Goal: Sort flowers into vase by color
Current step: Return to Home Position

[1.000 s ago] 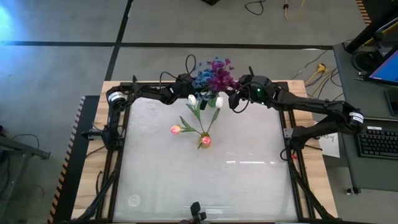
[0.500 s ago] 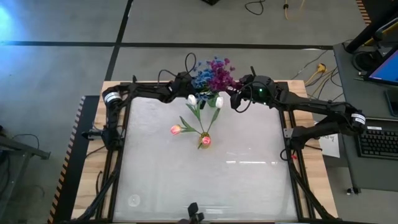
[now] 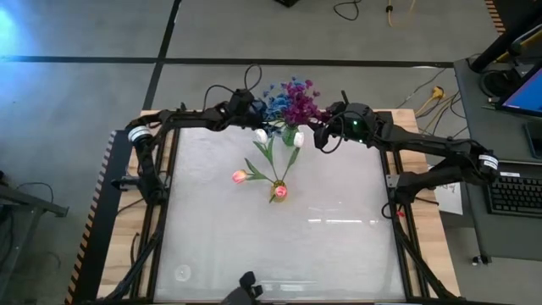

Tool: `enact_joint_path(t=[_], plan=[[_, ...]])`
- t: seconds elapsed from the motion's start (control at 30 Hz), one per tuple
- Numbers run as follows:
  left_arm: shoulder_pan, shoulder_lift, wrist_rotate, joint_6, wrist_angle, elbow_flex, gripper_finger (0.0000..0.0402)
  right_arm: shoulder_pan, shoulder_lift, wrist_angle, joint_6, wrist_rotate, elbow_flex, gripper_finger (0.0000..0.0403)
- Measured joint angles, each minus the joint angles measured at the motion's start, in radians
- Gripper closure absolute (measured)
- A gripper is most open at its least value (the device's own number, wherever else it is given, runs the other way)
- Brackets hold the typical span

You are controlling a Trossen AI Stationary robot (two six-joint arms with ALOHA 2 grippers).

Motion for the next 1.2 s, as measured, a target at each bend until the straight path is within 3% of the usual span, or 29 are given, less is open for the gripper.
enact_joint_path(t=[0.33, 0.63, 0.87, 1.1, 1.2], plan=[[0.041, -0.135, 0.005, 0.179, -0.366, -0.011, 0.0185, 0.0, -0.098, -0.032, 0.013, 0.0, 0.0, 0.0197], [0.052, -0.391, 0.003, 0.121, -0.513, -0.074, 0.0196, -0.002, -0.252, -0.094, -0.141, -0.031, -0.008, 0.0197], [0.011, -0.735, 0.0, -0.104, -0.521, -0.237, 0.0228, -0.002, -0.418, -0.118, -0.205, -0.103, -0.044, 0.0197], [-0.041, -0.995, 0.012, -0.582, -0.513, -0.327, 0.0248, -0.002, -0.541, -0.106, 0.119, -0.108, -0.04, 0.0197], [-0.086, -1.08, 0.012, -0.647, -0.466, -0.369, 0.0249, -0.002, -0.582, -0.113, 0.04, -0.217, -0.05, 0.0197]])
